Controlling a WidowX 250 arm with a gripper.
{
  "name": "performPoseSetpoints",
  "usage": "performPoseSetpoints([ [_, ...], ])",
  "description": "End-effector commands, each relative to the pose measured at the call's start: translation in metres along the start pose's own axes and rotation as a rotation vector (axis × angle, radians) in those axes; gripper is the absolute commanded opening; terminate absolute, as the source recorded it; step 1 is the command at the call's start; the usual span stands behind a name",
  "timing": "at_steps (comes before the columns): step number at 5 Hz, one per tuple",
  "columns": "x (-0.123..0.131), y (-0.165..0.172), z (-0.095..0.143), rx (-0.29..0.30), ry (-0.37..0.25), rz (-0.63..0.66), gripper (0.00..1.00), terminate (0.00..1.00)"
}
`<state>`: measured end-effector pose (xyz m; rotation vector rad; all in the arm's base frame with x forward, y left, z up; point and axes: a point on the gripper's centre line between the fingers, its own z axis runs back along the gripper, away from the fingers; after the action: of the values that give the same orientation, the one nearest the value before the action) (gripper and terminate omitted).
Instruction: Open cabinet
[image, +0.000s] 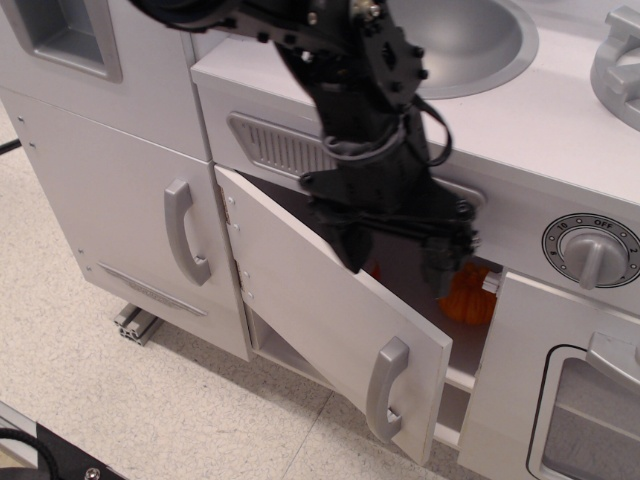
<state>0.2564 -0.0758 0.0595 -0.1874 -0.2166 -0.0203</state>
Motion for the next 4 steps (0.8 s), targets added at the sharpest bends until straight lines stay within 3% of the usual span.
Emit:
performPoseSetpoints([
  [1,0.026,-0.011,-0.027,0.015,-0.107,-0.069,1.00,0.00],
  [2,0.027,-0.005,-0.045,0.018,-0.137,-0.071,1.00,0.00],
  [3,0.025,0.004,-0.052,0.056,-0.127,-0.059,1.00,0.00],
  [4,0.014,0.019,-0.055,0.153,-0.092,0.012,1.00,0.00],
])
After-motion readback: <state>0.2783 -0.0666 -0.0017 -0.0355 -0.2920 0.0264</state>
